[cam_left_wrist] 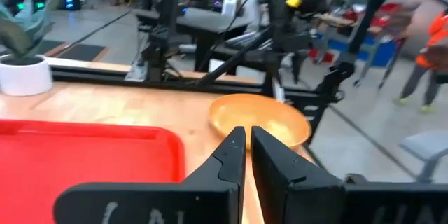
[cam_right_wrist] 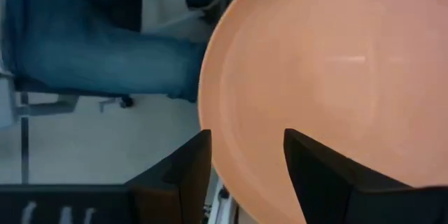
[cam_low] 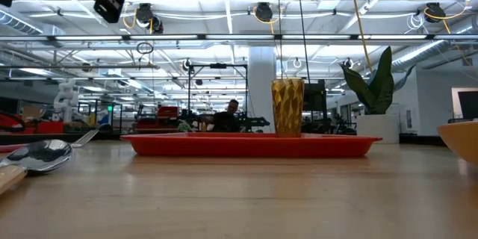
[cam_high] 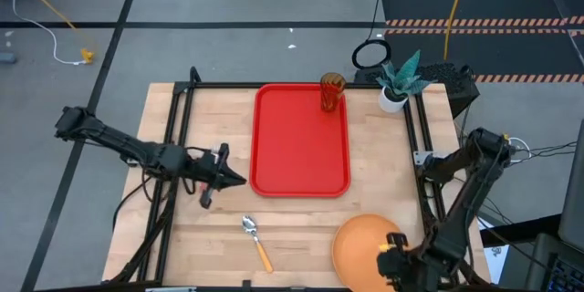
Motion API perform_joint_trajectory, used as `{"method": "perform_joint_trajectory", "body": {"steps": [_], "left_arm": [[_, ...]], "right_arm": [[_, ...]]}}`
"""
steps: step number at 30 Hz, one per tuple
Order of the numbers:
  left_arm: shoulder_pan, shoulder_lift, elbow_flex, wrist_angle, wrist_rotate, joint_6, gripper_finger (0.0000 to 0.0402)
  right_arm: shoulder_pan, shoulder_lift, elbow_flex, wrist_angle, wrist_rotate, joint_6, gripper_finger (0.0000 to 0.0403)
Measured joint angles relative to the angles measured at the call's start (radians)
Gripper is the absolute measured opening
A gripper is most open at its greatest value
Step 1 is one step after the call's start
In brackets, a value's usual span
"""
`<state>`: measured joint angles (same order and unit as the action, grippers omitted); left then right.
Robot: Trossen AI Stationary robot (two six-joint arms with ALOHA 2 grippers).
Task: Pick and place plate/cup/fork/spoon on tray
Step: Put the yellow plate on the red serving tray to the bottom left of the yellow cup
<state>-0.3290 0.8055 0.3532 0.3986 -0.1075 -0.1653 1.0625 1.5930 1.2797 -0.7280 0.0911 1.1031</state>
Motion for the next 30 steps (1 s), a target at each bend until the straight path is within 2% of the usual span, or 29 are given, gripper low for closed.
{"method": "perform_joint_trajectory", "body": {"steps": [8,16,22,30], "left_arm": [[0.002,0.173,0.11,-0.005,-0.103,0.001,0.0026],[0.002,0.327,0.223,-0.007,-0.105,-0.046,0.0026],[0.002,0.427,0.311,-0.008,-0.105,-0.026,0.0026],[0.003,0.51,0.366,-0.004,-0.105,-0.026,0.0026]], "right_arm": [[0.083,0.097,-0.002,0.065,0.013,0.04,0.0152],[0.121,0.157,-0.002,0.094,0.034,0.042,0.0148],[0.124,0.208,-0.001,0.218,0.053,-0.01,0.0146],[0.124,0.253,-0.001,0.224,0.098,-0.094,0.0111]]}}
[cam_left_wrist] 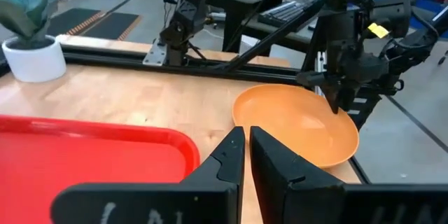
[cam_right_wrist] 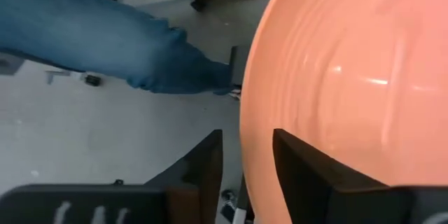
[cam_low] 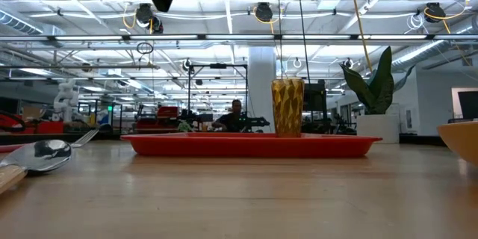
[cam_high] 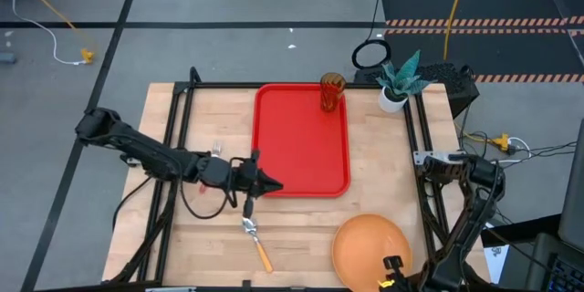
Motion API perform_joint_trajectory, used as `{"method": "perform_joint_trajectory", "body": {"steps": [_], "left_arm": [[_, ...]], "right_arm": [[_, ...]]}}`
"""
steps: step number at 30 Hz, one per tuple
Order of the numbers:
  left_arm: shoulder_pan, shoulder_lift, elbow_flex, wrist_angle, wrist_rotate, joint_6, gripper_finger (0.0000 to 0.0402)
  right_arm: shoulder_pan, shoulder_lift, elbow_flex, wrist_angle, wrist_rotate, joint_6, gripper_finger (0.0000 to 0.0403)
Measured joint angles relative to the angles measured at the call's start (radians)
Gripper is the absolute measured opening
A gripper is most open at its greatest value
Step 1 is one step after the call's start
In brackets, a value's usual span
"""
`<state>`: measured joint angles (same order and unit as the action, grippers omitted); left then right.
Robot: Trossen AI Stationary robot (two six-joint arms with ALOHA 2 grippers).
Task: Pick and place plate/cup/fork/spoon on tray
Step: Put the yellow plate on the red serving tray to the bottom left of the yellow cup
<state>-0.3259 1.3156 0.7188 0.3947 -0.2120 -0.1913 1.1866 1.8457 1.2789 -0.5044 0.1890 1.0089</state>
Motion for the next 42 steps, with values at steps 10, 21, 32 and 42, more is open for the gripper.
{"method": "perform_joint_trajectory", "body": {"steps": [10,21,32,42], "left_arm": [[-0.003,0.054,0.0,0.014,0.0,-0.097,0.0026],[-0.008,0.055,0.0,0.021,0.0,-0.1,0.0026],[-0.016,0.074,-0.001,-0.007,0.002,-0.075,0.0026],[-0.044,0.178,0.0,-0.016,0.005,-0.082,0.0026]], "right_arm": [[0.0,0.026,0.001,-0.001,-0.001,-0.034,0.0028],[0.0,0.001,0.133,-0.128,0.013,-0.039,0.0003],[-0.017,0.002,0.39,-0.475,0.116,-0.082,0.0],[-0.098,0.002,0.579,-0.628,0.126,-0.16,0.0]]}}
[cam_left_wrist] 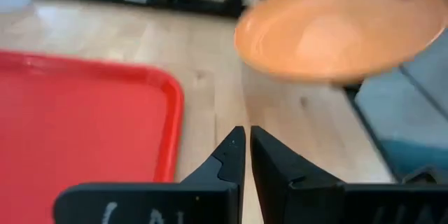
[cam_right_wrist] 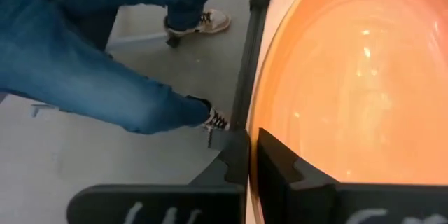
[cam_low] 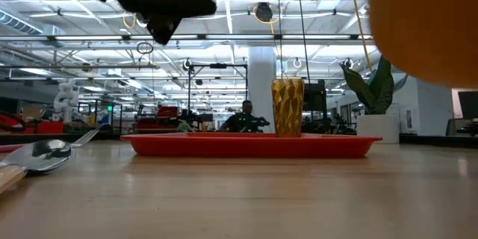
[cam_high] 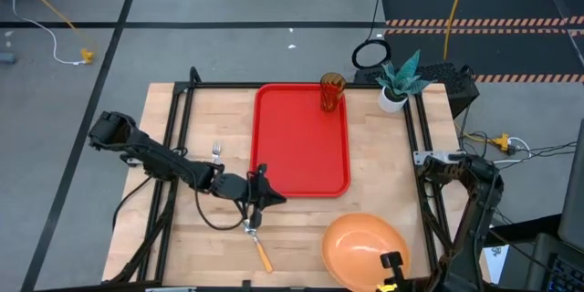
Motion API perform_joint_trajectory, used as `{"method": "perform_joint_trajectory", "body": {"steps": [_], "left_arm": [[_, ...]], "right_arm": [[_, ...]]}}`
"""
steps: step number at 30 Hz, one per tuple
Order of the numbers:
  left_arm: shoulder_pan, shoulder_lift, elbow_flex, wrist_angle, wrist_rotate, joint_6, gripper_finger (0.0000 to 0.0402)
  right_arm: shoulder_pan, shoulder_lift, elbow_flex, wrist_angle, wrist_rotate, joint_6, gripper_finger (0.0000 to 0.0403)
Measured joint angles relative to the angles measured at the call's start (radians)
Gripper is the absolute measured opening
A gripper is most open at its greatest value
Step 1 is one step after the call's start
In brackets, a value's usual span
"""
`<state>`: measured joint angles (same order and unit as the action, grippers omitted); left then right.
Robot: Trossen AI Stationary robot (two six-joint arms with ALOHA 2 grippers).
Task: Pick and place plate/cup/fork/spoon on tray
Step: Put the yellow plate on the red serving tray to the bottom left of the yellow cup
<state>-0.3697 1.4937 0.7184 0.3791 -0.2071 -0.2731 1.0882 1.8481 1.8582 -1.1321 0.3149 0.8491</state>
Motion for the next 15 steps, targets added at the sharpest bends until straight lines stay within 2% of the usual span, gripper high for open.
{"method": "perform_joint_trajectory", "body": {"steps": [7,15], "left_arm": [[-0.015,0.067,-0.001,0.018,0.001,-0.025,0.0026],[-0.092,0.067,-0.001,-0.011,0.006,-0.065,0.0026]], "right_arm": [[-0.1,0.0,0.082,-0.165,0.033,-0.1,0.0],[-0.272,0.0,0.082,-0.293,0.029,-0.28,0.0]]}}
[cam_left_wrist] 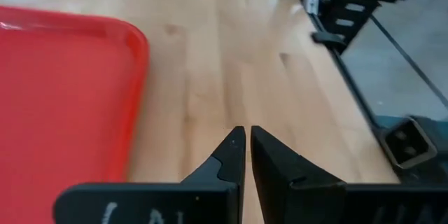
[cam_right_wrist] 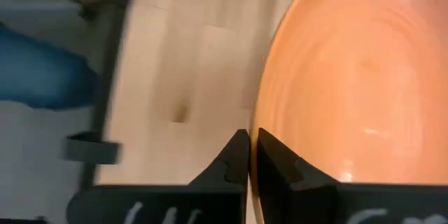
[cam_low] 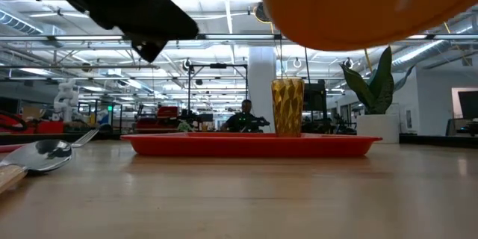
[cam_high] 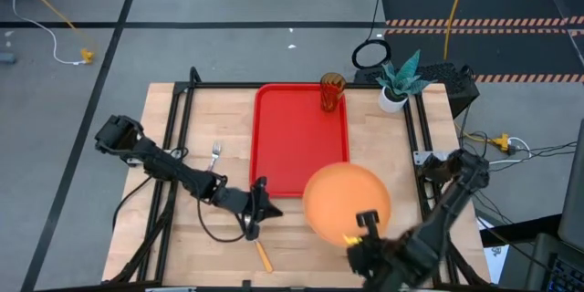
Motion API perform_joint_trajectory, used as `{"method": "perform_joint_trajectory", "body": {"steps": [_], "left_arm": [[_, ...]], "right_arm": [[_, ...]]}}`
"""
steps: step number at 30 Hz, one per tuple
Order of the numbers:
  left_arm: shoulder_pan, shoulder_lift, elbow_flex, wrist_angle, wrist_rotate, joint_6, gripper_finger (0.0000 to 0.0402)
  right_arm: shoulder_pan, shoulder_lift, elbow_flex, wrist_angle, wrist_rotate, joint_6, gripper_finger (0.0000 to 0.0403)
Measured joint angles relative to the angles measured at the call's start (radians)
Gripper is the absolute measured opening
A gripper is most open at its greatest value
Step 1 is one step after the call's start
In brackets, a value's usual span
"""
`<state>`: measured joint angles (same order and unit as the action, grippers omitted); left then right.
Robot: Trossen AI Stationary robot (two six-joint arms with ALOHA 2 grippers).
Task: Pick and place plate/cup/fork/spoon on tray
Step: Put the yellow plate on the red serving tray to the bottom left of the yellow cup
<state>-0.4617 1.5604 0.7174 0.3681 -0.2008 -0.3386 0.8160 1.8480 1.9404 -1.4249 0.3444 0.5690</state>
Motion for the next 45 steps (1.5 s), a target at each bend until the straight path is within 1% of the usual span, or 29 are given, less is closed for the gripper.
{"method": "perform_joint_trajectory", "body": {"steps": [5,7,11,16,20,23,29,32,36,42,45], "left_arm": [[-0.069,0.0,0.0,-0.076,0.0,-0.087,0.0026],[-0.095,0.0,0.0,-0.107,-0.01,-0.131,0.0026],[-0.141,0.0,0.0,-0.149,-0.039,-0.208,0.0026],[-0.198,0.0,0.0,-0.173,-0.089,-0.273,0.0026],[-0.238,0.0,0.0,-0.182,-0.144,-0.292,0.0026],[-0.257,0.0,0.0,-0.19,-0.171,-0.296,0.0026],[-0.269,0.0,0.0,-0.205,-0.178,-0.308,0.0026],[-0.269,0.0,0.0,-0.227,-0.198,-0.32,0.0026],[-0.266,0.0,0.0,-0.242,-0.203,-0.33,0.0026],[-0.261,0.0,0.0,-0.244,-0.203,-0.335,0.0026],[-0.25,0.0,0.0,-0.245,-0.203,-0.336,0.0026]], "right_arm": [[-0.108,-0.017,0.0,-0.035,0.028,-0.154,0.0],[-0.157,-0.022,0.0,-0.028,0.051,-0.223,0.0],[-0.263,-0.022,0.0,0.003,0.055,-0.351,0.0],[-0.384,-0.022,0.0,0.088,0.049,-0.478,0.0],[-0.454,-0.022,-0.001,0.167,0.049,-0.564,0.0],[-0.498,-0.022,-0.023,0.268,0.048,-0.622,0.0],[-0.57,-0.021,-0.092,0.387,0.047,-0.685,0.0],[-0.6,-0.021,-0.139,0.448,0.04,-0.706,0.0],[-0.643,-0.021,-0.218,0.551,-0.028,-0.741,0.0],[-0.701,-0.021,-0.339,0.672,-0.036,-0.774,0.0],[-0.723,-0.021,-0.393,0.726,-0.073,-0.788,0.0]]}}
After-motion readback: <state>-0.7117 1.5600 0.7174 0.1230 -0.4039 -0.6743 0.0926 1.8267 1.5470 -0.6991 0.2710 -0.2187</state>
